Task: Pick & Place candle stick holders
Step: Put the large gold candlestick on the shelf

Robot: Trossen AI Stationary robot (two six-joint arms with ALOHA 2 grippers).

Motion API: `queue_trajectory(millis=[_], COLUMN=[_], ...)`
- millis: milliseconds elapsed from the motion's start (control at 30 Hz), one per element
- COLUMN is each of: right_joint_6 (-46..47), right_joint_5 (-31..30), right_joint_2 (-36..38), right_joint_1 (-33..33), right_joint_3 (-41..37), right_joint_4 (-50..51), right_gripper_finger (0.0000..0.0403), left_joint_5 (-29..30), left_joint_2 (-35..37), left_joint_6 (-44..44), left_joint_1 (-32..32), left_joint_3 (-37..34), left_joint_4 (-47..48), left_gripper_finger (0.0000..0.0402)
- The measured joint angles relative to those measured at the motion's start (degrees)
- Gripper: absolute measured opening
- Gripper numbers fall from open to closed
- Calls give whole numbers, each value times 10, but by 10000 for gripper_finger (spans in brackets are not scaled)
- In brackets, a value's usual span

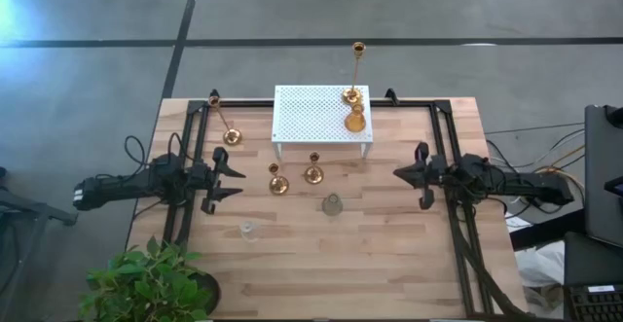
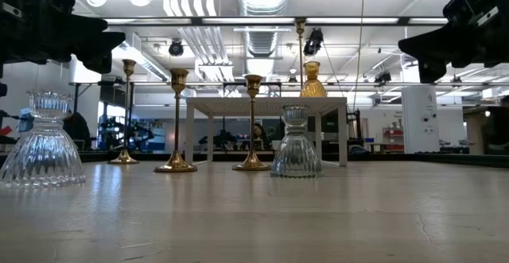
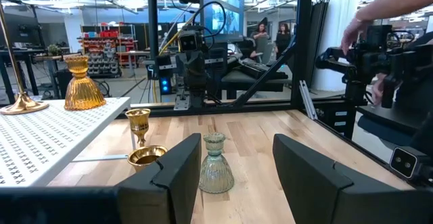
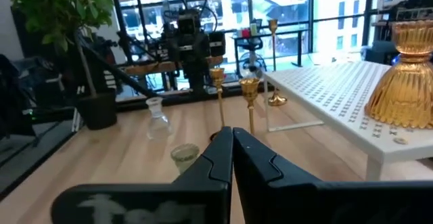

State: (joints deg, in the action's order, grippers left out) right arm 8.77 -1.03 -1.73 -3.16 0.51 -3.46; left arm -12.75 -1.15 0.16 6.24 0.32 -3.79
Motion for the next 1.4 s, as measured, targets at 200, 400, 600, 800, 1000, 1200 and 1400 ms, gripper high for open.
queue_trajectory(millis=[200, 400, 600, 800, 1000, 1200, 1400], right_joint_6=[0, 1, 2, 2, 2, 2, 2], right_joint_5=[-4, -4, -4, -5, -5, -5, -5], right_joint_2=[16, 3, -10, -10, -10, -10, -10], right_joint_1=[0, 0, 0, 0, 0, 0, 0], right_joint_3=[0, 0, 0, 0, 0, 0, 0], right_joint_4=[24, 27, 27, 27, 27, 27, 27], right_gripper_finger=[8, 8, 8, 8, 9, 9, 9], left_joint_5=[0, 0, 0, 0, 0, 20, 157], left_joint_2=[0, 0, 0, 0, 0, 0, 0], left_joint_6=[0, 0, 0, 0, 0, -45, -108], left_joint_1=[0, 0, 0, 0, 0, 0, 0], left_joint_3=[0, 0, 0, 0, 0, 0, 7], left_joint_4=[0, 0, 0, 0, -1, -68, -196], left_gripper_finger=[190, 190, 190, 190, 190, 190, 190])
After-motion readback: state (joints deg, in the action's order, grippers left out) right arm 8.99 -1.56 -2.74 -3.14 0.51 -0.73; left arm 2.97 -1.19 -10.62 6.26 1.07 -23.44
